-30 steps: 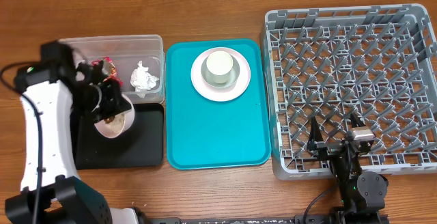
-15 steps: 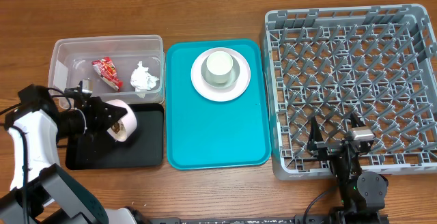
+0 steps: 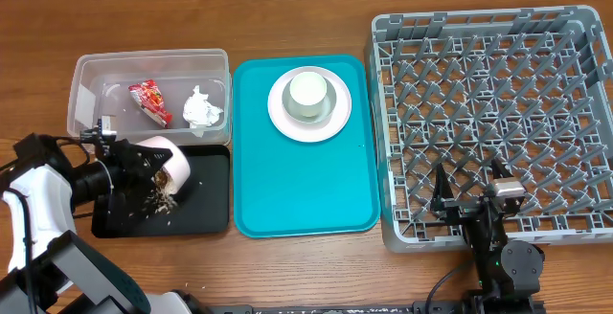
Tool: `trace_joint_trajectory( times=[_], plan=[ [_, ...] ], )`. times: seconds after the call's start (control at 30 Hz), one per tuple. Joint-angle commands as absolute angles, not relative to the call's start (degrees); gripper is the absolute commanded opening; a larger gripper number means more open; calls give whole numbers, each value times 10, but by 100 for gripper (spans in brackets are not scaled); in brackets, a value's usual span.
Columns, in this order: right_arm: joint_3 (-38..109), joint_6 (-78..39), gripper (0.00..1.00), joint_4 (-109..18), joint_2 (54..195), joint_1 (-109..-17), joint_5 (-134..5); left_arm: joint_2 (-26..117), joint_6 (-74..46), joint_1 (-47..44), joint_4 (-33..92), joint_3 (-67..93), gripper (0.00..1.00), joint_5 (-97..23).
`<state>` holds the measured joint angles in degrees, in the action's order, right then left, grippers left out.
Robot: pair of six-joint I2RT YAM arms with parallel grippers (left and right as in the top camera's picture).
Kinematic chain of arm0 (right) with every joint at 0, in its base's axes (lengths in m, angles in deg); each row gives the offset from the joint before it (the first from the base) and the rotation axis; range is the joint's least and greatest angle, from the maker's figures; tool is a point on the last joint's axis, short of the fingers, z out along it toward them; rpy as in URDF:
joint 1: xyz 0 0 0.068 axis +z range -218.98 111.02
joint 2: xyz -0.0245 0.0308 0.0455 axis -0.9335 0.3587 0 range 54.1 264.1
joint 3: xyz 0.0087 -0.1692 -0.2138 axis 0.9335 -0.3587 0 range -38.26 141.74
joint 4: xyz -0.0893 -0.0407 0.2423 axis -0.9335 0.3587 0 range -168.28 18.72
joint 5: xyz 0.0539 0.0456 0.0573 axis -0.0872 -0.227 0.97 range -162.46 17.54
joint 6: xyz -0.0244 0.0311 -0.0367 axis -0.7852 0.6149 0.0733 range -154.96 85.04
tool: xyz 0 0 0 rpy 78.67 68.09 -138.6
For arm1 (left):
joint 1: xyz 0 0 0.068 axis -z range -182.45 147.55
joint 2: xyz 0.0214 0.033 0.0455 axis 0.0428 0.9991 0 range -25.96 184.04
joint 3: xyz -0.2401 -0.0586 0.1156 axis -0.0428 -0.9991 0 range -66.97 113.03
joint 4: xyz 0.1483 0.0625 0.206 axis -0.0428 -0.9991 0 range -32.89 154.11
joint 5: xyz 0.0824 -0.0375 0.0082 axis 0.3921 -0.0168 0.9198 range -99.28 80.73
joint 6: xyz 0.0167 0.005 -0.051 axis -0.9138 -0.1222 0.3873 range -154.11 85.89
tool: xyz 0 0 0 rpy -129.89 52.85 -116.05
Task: Sort waste into correct bins and load items into the dishwasher
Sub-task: 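Tilt the plate to dump the food scraps onto the black tray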
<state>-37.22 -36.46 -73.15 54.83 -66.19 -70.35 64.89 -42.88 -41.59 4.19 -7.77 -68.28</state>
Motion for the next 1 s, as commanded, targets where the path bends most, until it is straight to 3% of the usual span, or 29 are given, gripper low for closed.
trace_joint_trajectory(
  times=[0.0, 0.63, 0.97],
  plan=[
    [-378, -365, 100, -736, 543, -658, -704, 635, -459, -431, 44, -85, 4, -732],
    [-378, -365, 100, -736, 543, -658, -704, 636, -462, -486, 47, -106, 4, -757],
    [-378, -365, 100, -736, 543, -658, -704, 636, -483, -486, 44, -106, 4, -860]
  ],
)
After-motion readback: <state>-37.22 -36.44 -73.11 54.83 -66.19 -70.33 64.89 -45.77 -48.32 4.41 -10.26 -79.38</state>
